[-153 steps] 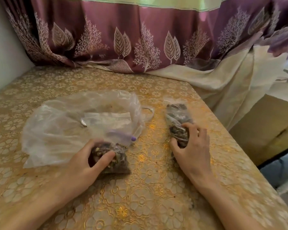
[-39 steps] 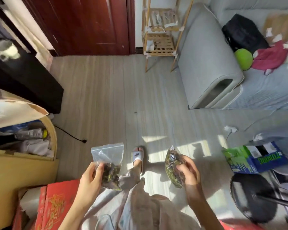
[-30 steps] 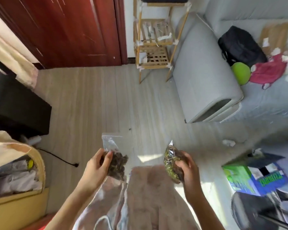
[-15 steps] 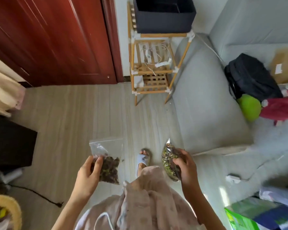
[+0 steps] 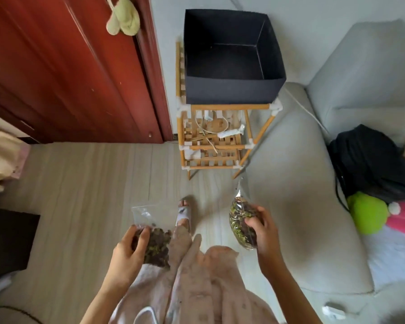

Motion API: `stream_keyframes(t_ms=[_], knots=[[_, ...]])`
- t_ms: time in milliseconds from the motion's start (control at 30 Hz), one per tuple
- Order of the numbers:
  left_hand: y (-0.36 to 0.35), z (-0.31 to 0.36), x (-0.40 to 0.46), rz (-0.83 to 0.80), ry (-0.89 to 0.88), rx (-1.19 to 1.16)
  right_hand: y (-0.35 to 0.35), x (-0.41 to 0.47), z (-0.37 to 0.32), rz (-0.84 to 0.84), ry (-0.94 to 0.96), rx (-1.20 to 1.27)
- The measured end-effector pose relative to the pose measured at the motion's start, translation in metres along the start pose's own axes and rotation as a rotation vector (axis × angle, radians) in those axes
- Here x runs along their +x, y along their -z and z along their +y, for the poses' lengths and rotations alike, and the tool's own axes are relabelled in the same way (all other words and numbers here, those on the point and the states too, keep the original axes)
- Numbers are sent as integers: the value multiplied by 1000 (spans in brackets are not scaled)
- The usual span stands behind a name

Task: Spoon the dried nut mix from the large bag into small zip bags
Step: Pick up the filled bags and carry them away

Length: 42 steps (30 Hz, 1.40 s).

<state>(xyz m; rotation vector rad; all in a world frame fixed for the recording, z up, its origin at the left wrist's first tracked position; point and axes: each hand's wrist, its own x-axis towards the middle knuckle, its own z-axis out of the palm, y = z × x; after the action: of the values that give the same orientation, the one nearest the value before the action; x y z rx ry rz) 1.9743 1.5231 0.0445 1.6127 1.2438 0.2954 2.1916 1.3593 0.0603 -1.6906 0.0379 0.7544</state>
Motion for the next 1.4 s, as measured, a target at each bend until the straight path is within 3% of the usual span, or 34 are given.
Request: stream_keyframes(t_ms=[200,433,567,700,833,1000,1133,1400], knots=[[-24,73,111,-66,-58,-35,-22,91,-73,-12,29,61],[-30,212,222,-185,-260,-249,-48,189,-185,-191,158,127],[-41,276,266,-161,-365,-296,-62,233,-239,-252,242,122],[-67,308,307,-77,-413,-159,-82,281,-269,-189,350,-91],[-107,308,349,-95,-259,102,-105,335,-270,-165,404,-449],[-138,287,378,-190,-30,247,-119,374,-244,-268,344,-814],[-142,283,390,-268,45,257,-124,382,-233,-341,337,-913],[-148,293,393,-168,213,330,-115,384,-233,-466,306,-964]])
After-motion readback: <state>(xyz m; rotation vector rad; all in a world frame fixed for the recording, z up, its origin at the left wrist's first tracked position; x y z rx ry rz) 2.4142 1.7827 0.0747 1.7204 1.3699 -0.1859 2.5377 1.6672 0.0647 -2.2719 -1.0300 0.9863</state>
